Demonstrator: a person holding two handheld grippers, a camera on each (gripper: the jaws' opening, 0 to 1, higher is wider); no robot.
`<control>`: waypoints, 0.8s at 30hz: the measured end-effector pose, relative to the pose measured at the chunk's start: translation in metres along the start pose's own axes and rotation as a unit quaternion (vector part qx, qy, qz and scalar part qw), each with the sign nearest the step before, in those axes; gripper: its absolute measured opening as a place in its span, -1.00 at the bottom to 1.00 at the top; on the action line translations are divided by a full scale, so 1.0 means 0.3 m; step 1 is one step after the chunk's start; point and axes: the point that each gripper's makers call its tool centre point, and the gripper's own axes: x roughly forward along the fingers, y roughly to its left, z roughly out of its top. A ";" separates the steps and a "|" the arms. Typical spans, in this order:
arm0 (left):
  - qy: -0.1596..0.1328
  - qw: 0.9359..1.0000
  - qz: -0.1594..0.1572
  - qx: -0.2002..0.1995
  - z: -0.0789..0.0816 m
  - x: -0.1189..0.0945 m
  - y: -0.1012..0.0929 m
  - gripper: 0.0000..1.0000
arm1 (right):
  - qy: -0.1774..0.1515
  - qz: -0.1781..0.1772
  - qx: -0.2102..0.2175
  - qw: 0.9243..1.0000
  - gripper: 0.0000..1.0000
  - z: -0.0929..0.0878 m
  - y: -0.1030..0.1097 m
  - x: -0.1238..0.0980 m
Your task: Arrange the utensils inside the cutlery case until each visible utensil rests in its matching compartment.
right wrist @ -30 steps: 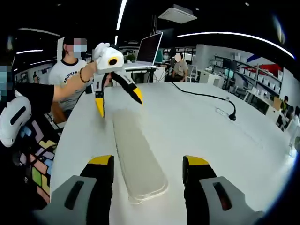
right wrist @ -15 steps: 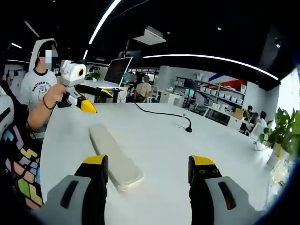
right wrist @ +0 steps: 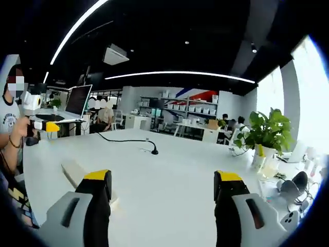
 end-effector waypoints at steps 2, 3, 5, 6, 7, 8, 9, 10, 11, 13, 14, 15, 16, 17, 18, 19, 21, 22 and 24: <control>0.001 1.000 0.003 -0.002 0.007 -0.011 0.018 1.00 | -0.001 0.004 0.032 0.999 0.91 -0.003 0.006 -0.005; -0.009 1.000 0.006 -0.017 0.023 -0.017 0.026 1.00 | -0.001 0.004 0.041 0.999 0.95 0.000 0.005 -0.003; -0.032 0.999 0.005 -0.036 0.059 -0.031 0.031 1.00 | -0.008 -0.014 0.051 0.999 0.99 0.010 -0.001 -0.011; -0.036 0.999 0.005 -0.038 0.066 -0.034 0.031 1.00 | -0.012 -0.020 0.050 0.999 0.99 0.017 0.000 -0.017; -0.045 0.998 0.003 -0.041 0.083 -0.044 0.031 1.00 | -0.012 -0.026 0.049 0.998 0.99 0.019 -0.003 -0.021; -0.048 0.998 0.003 -0.043 0.092 -0.052 0.031 1.00 | -0.012 -0.032 0.050 0.998 0.99 0.020 -0.009 -0.024; -0.053 0.998 0.005 -0.046 0.103 -0.059 0.033 1.00 | -0.014 -0.041 0.053 0.998 0.99 0.024 -0.017 -0.035; -0.056 0.997 0.006 -0.047 0.110 -0.063 0.033 1.00 | -0.017 -0.046 0.054 0.997 0.99 0.029 -0.024 -0.040; -0.060 0.997 0.007 -0.046 0.118 -0.065 0.034 1.00 | -0.025 -0.058 0.063 0.996 0.99 0.039 -0.043 -0.051; -0.062 0.997 0.006 -0.043 0.125 -0.069 0.030 1.00 | -0.034 -0.071 0.071 0.994 0.99 0.052 -0.065 -0.071; -0.062 0.997 0.006 -0.042 0.127 -0.070 0.031 1.00 | -0.036 -0.074 0.070 0.994 0.99 0.057 -0.070 -0.080; -0.063 0.997 0.005 -0.040 0.130 -0.074 0.026 1.00 | -0.038 -0.077 0.068 0.994 0.99 0.064 -0.077 -0.090; -0.064 0.997 0.005 -0.039 0.132 -0.075 0.026 1.00 | -0.039 -0.079 0.066 0.994 0.99 0.069 -0.085 -0.098; -0.065 0.997 0.004 -0.039 0.136 -0.077 0.024 1.00 | -0.040 -0.082 0.066 0.994 0.99 0.072 -0.092 -0.105; -0.066 0.997 0.004 -0.040 0.137 -0.077 0.024 1.00 | -0.042 -0.084 0.066 0.993 0.99 0.075 -0.098 -0.111; -0.066 0.997 0.004 -0.042 0.136 -0.076 0.023 1.00 | -0.045 -0.086 0.067 0.993 0.99 0.080 -0.107 -0.121; -0.062 0.997 0.003 -0.043 0.130 -0.071 0.018 1.00 | -0.048 -0.088 0.070 0.992 0.99 0.086 -0.121 -0.132; -0.060 0.997 0.002 -0.043 0.127 -0.069 0.016 1.00 | -0.049 -0.089 0.072 0.992 0.99 0.088 -0.128 -0.136; -0.055 0.998 0.001 -0.044 0.121 -0.065 0.014 1.00 | -0.053 -0.092 0.073 0.992 0.99 0.094 -0.143 -0.145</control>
